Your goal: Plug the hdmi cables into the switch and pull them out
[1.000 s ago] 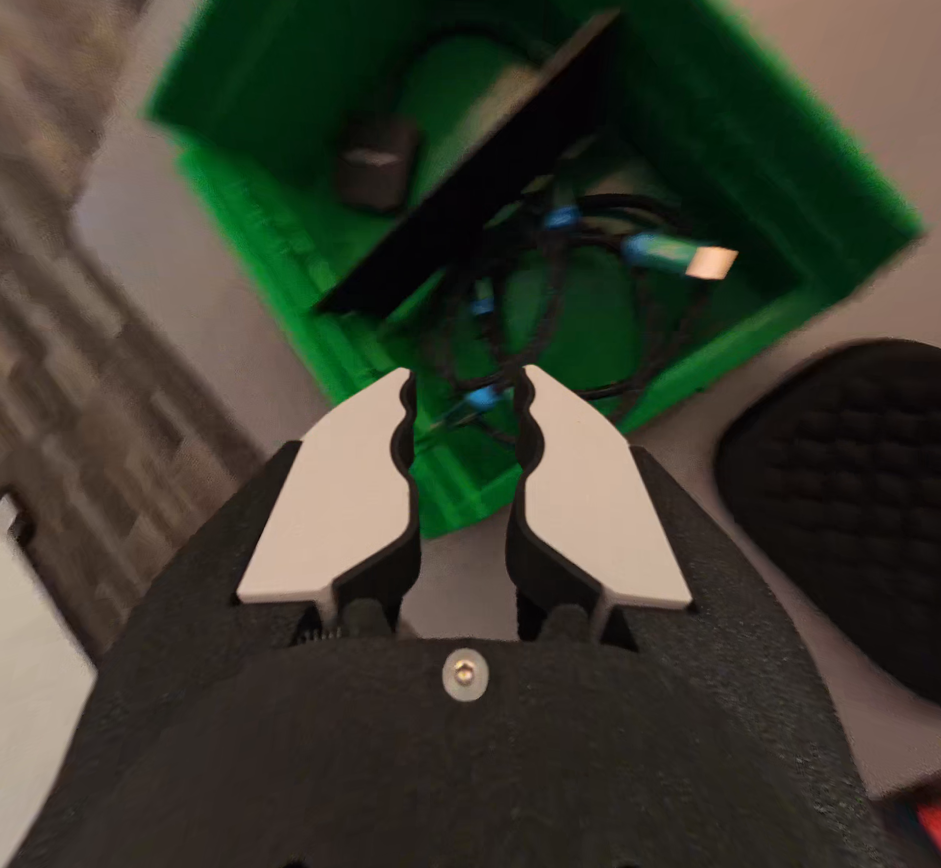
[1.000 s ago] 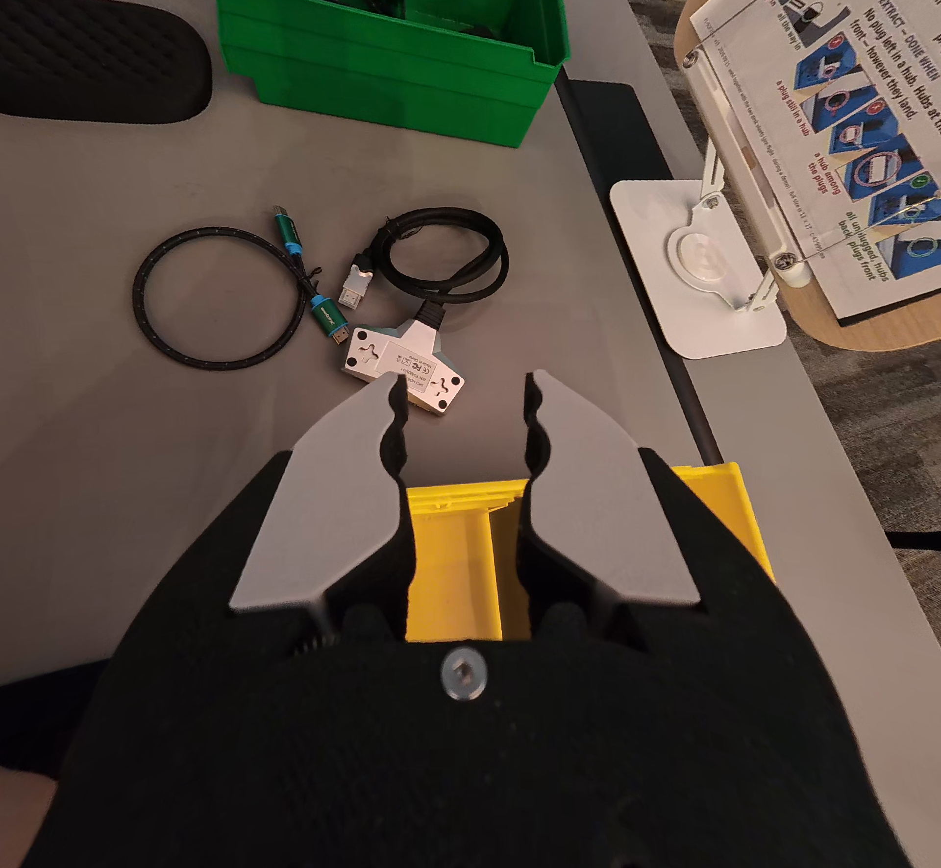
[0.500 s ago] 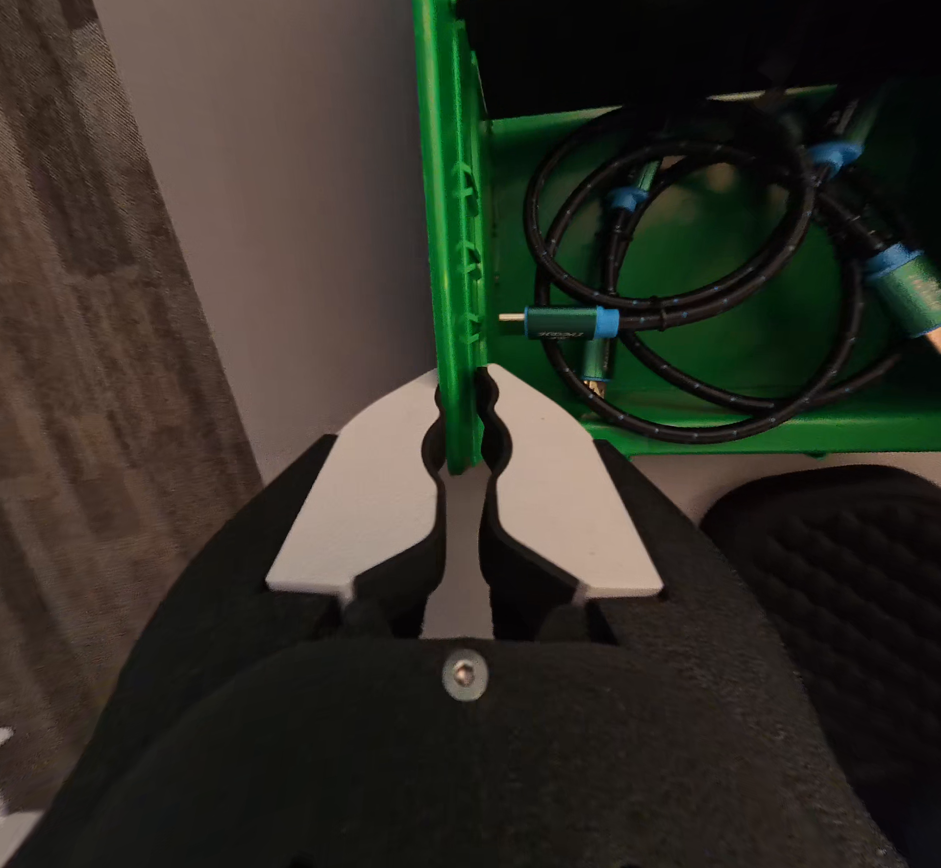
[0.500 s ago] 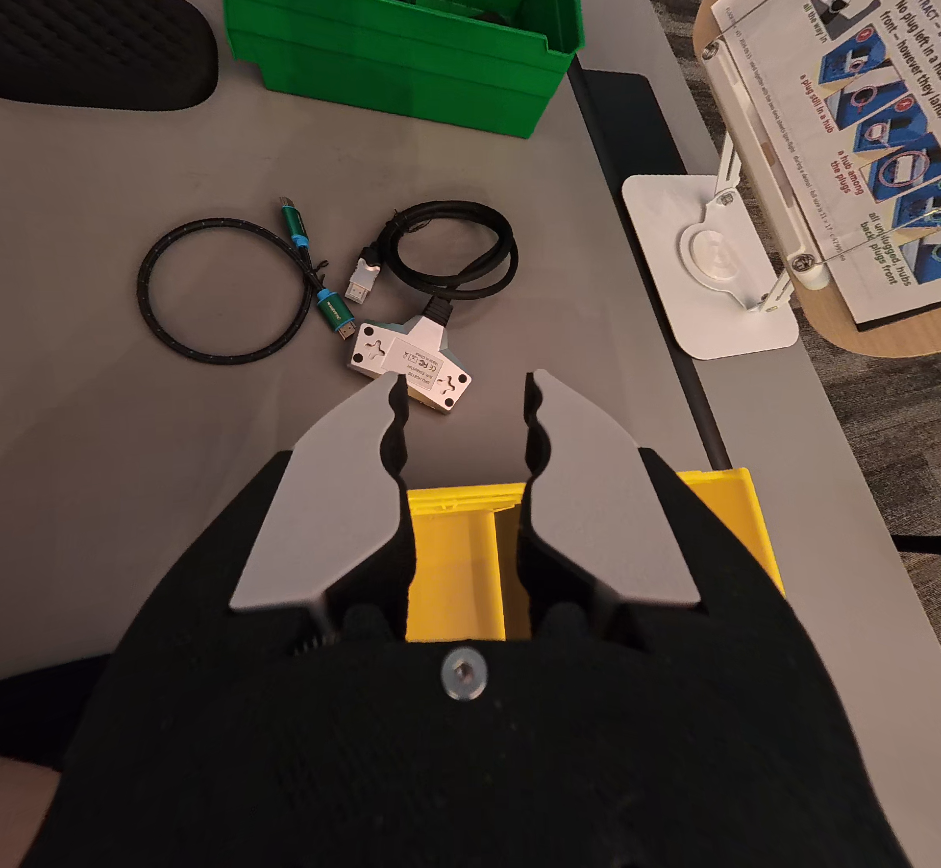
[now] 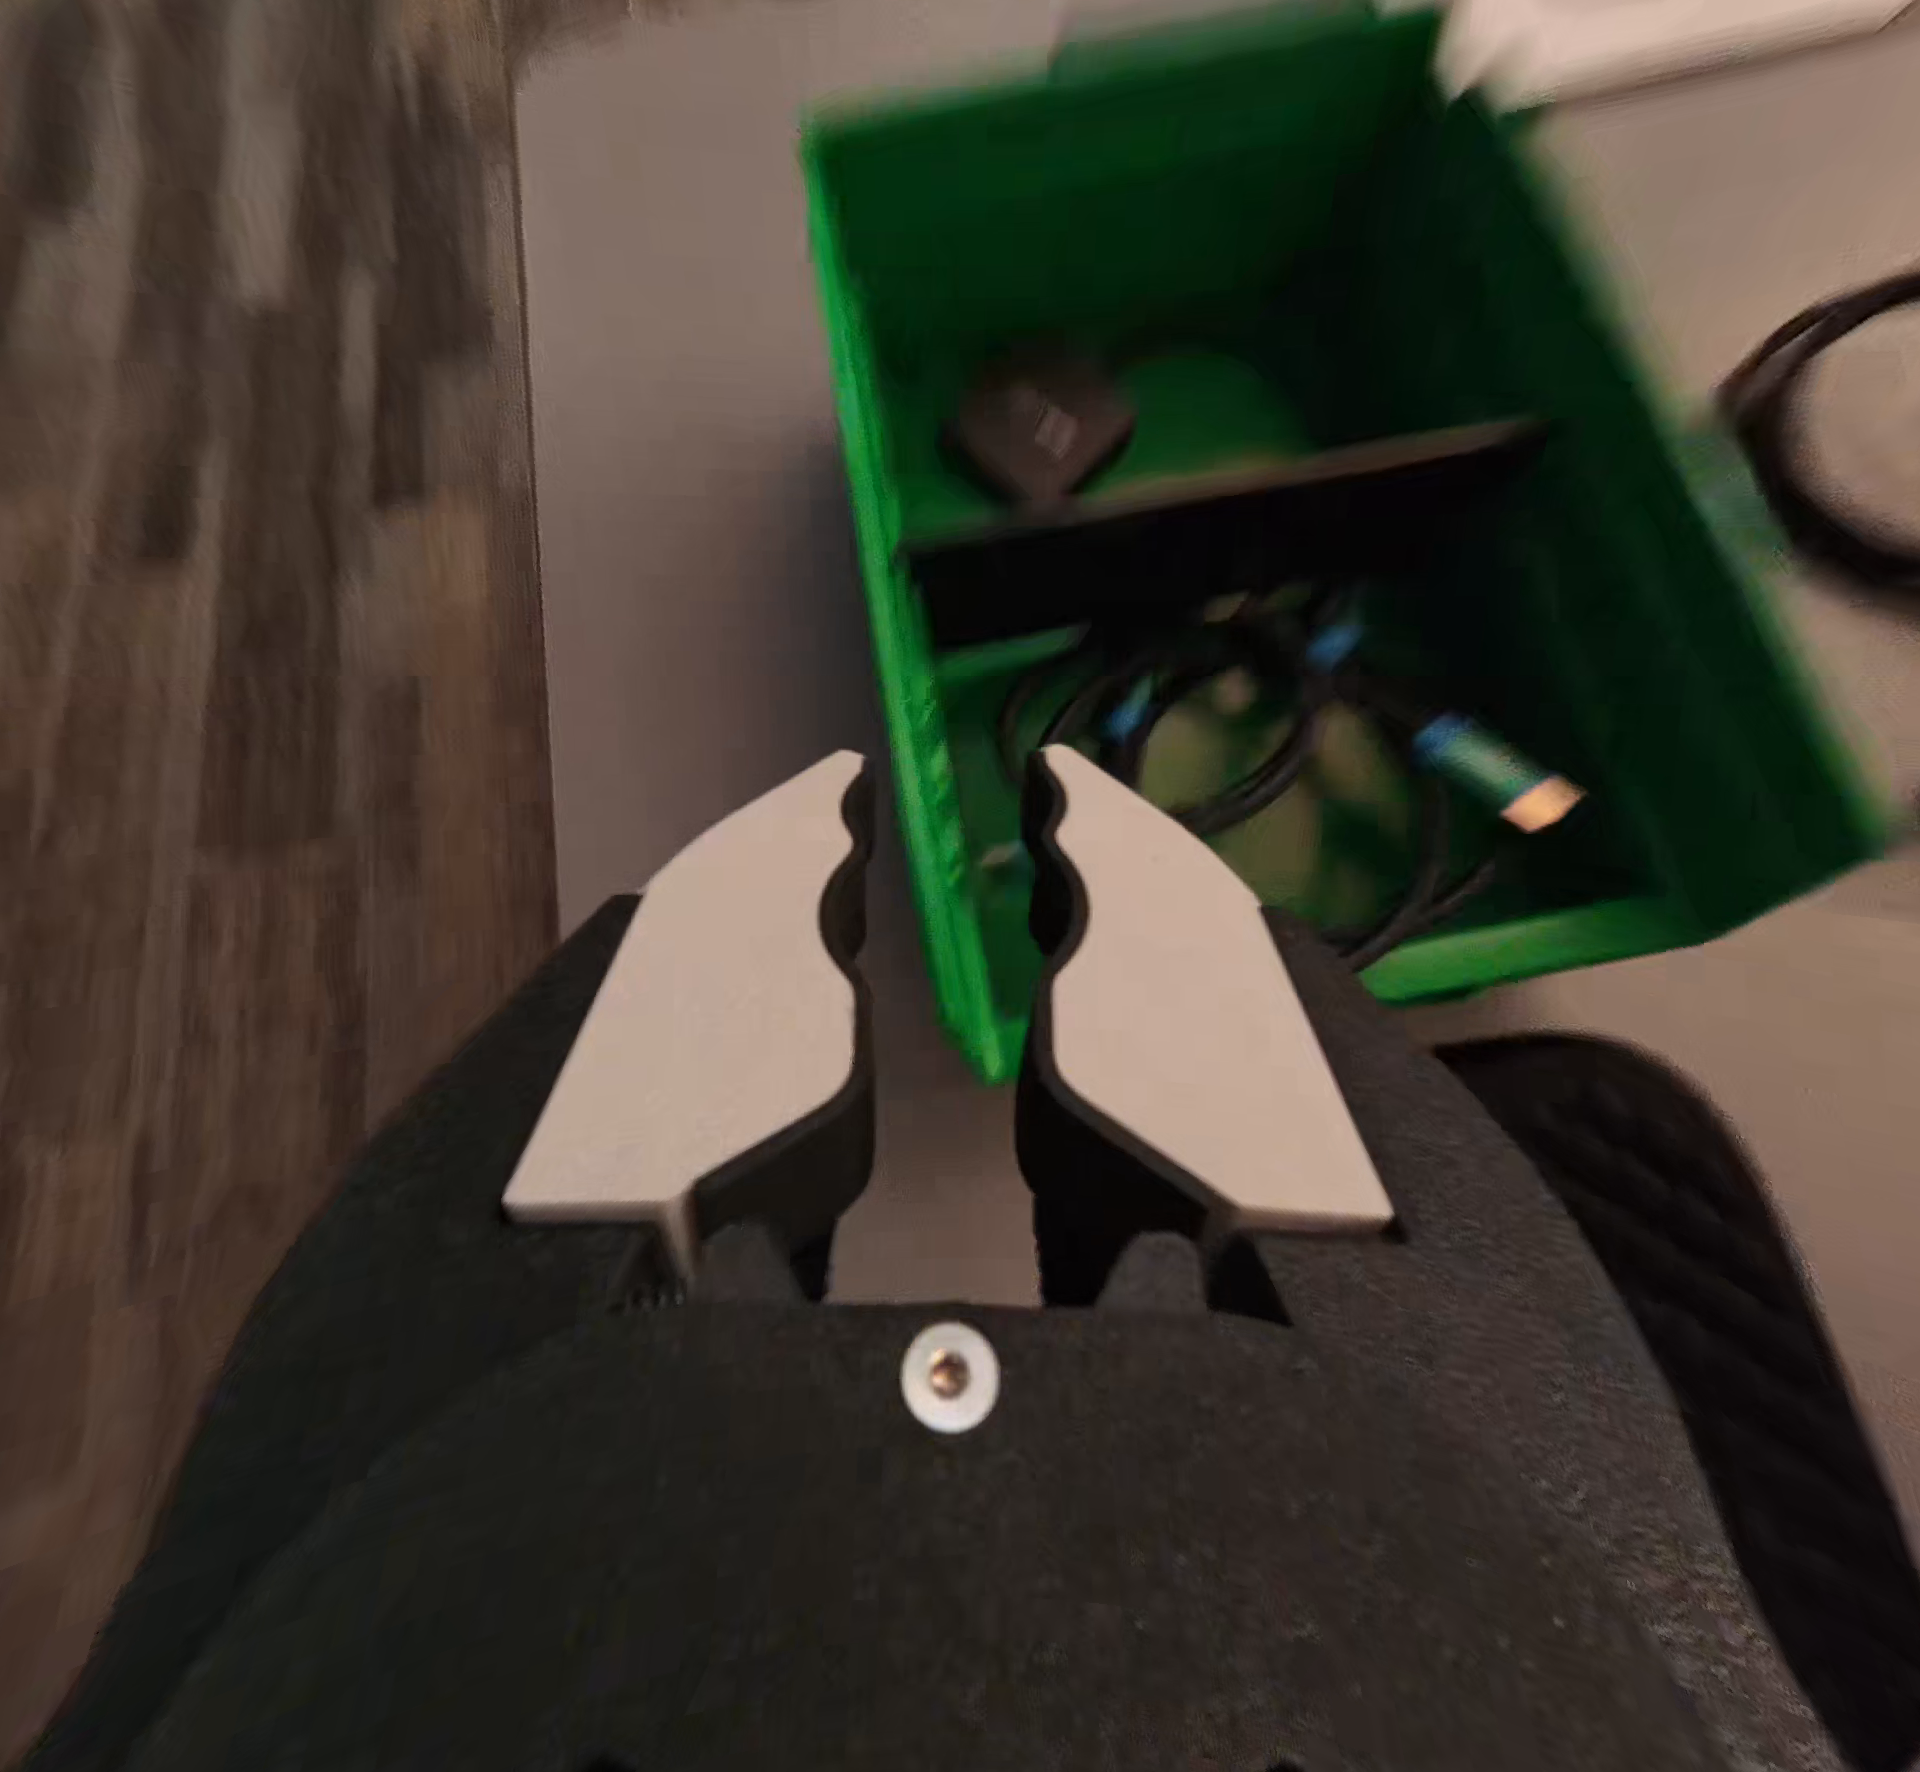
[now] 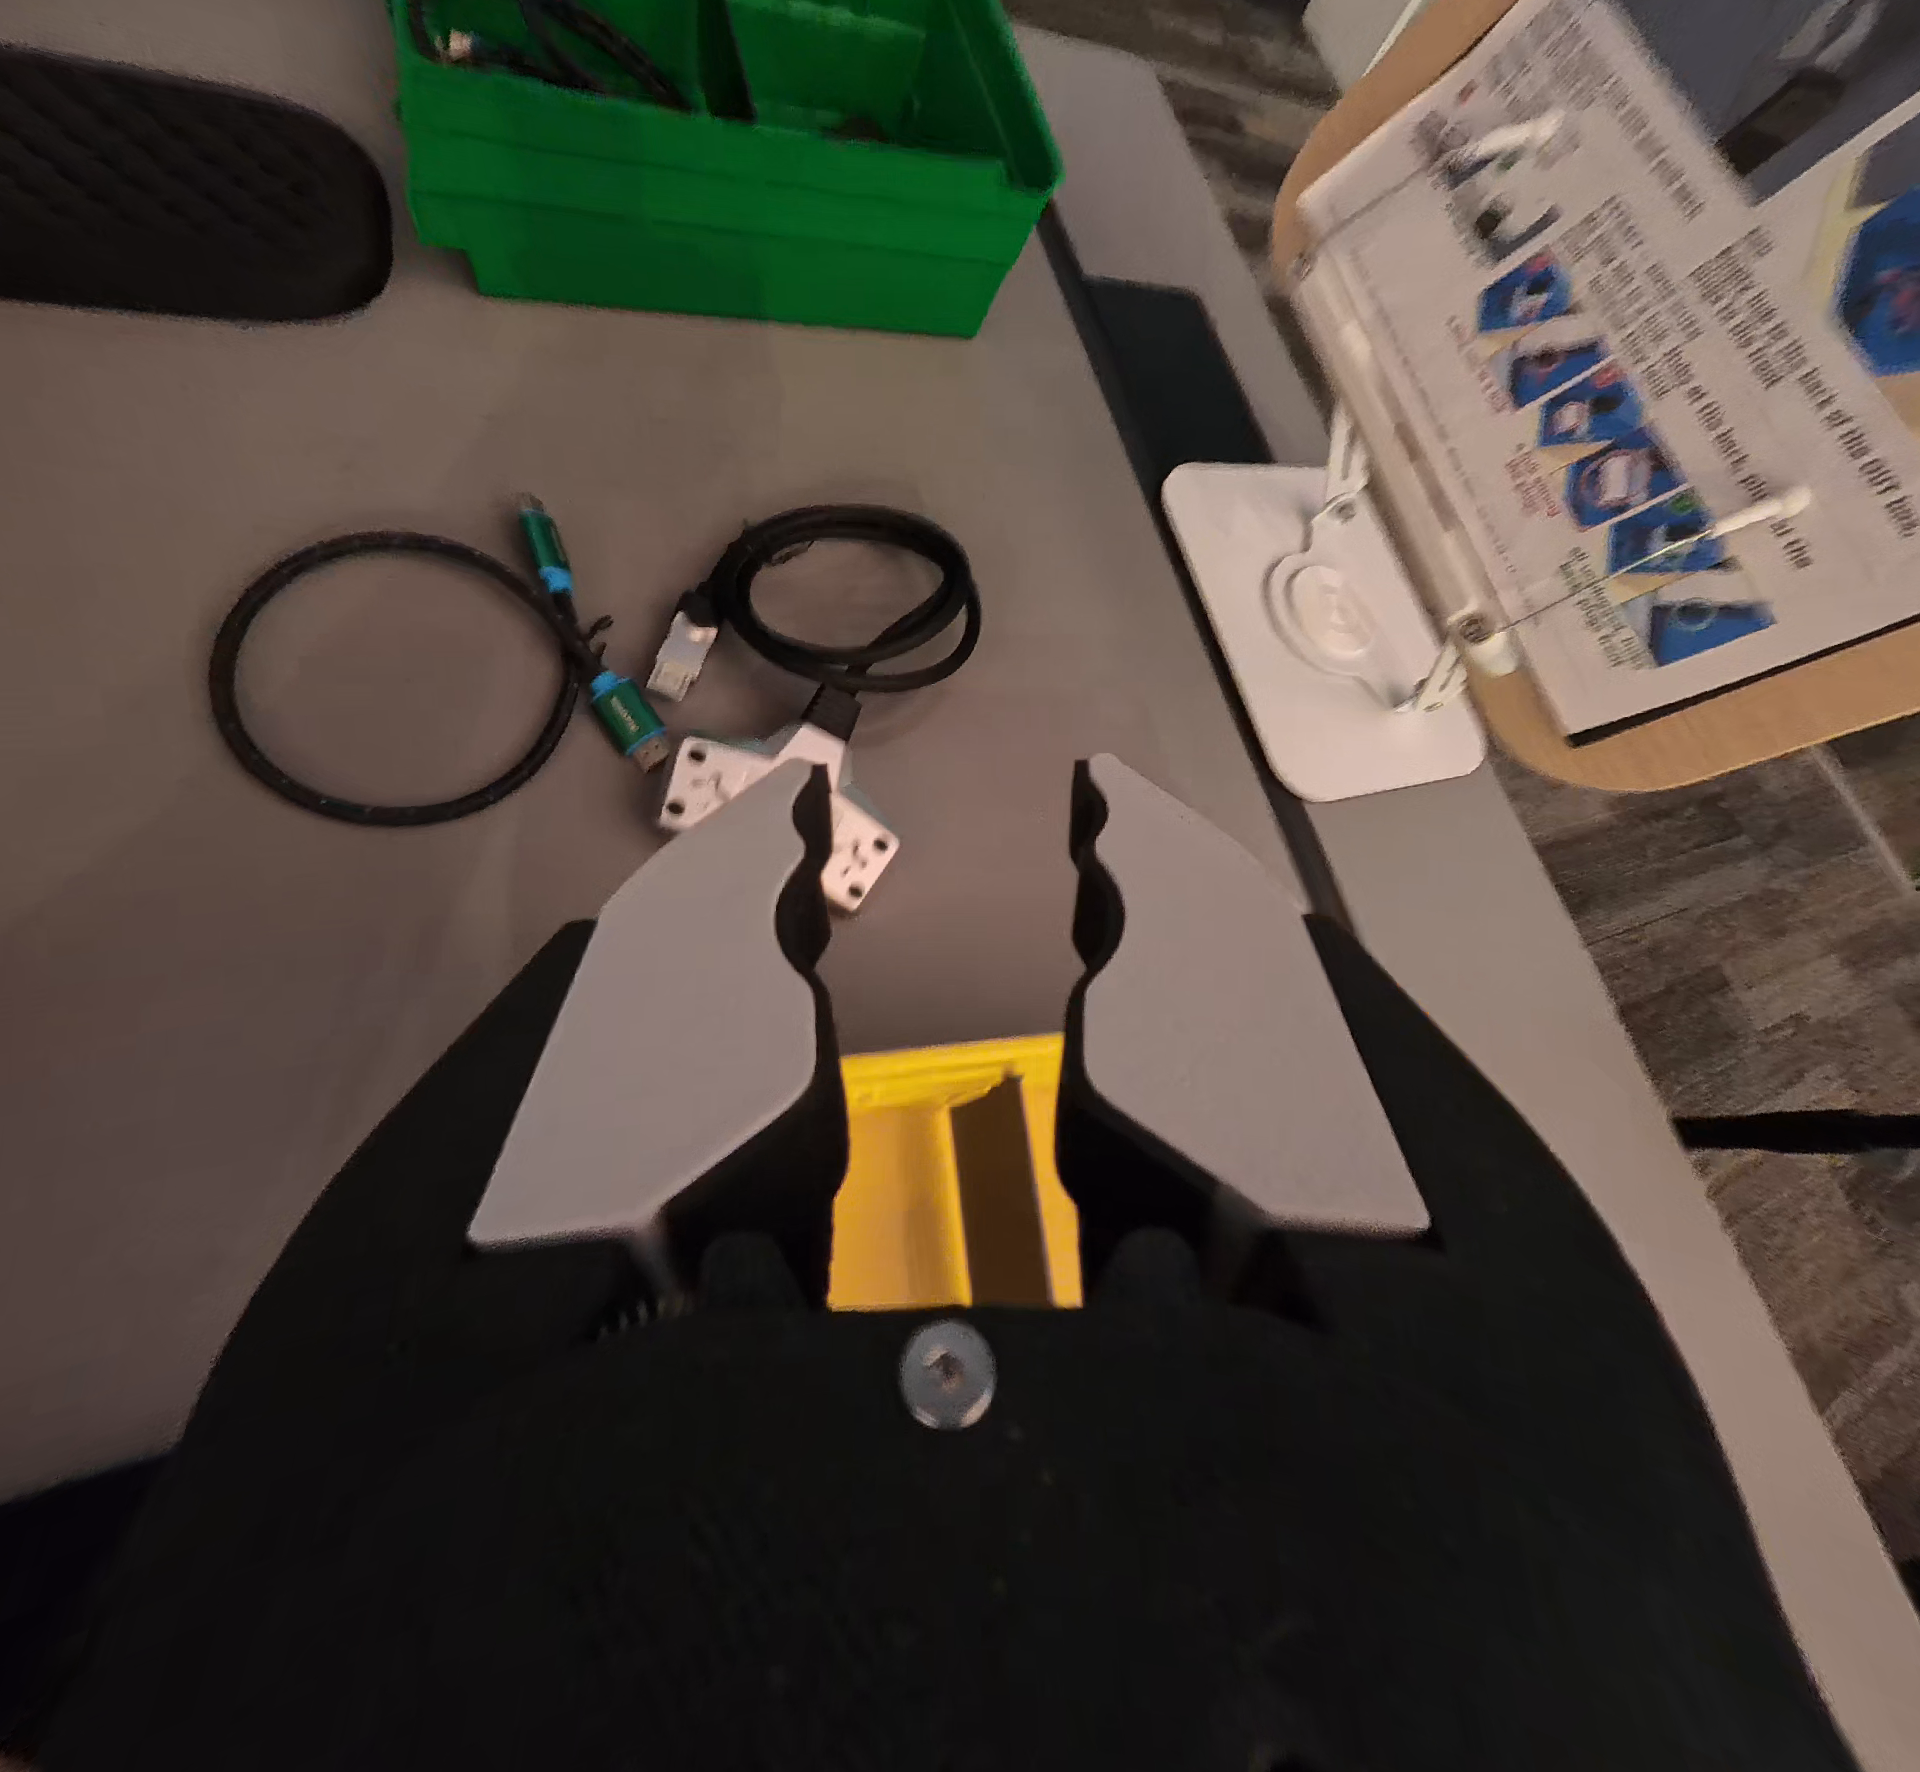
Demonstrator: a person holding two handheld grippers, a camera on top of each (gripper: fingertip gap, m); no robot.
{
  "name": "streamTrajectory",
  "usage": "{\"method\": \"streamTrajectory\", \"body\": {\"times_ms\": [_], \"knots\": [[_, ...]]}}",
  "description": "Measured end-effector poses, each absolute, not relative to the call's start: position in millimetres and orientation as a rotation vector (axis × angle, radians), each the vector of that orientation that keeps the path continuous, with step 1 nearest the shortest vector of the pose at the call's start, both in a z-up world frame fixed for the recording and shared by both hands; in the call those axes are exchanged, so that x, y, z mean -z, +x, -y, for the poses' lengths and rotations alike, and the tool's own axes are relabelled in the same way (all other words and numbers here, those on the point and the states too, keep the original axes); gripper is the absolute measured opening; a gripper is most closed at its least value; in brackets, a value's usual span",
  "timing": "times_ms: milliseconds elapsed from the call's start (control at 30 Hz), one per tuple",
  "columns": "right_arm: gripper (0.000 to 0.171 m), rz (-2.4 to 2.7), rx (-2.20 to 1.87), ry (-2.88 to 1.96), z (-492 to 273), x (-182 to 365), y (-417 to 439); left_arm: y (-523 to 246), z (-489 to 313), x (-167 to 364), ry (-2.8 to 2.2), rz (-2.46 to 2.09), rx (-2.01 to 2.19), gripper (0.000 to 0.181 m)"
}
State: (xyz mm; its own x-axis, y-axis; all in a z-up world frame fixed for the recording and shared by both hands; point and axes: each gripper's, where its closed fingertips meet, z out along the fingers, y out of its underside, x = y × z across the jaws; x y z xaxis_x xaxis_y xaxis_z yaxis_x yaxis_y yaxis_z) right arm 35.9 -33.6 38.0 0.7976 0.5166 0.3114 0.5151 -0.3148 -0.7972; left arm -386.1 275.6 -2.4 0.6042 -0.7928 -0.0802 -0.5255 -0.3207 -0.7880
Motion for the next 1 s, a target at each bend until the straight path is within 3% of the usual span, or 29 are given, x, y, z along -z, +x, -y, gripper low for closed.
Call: {"method": "streamTrajectory", "body": {"times_ms": [67,133,367,633,800,1000], "knots": [[0.044,0.723,0.031,-1.872,27,-59,34,-355,-235,-35,-1.776,-1.113,0.578,0.034],[0.044,0.680,0.069,-1.774,23,-79,32,-320,-182,-40,-1.601,-1.252,0.657,0.043],[0.044,0.716,0.075,-1.587,21,-106,3,-210,-32,51,-1.501,-1.762,0.668,0.039],[0.044,0.850,0.148,-1.641,23,-89,-8,-140,-16,130,-1.564,-2.114,0.439,0.038],[0.043,0.870,0.130,-1.650,26,-87,-7,-136,-15,153,-1.611,-2.226,0.409,0.035],[0.042,0.874,0.136,-1.672,28,-83,-2,-136,17,156,-1.538,-2.327,0.590,0.018]]}}
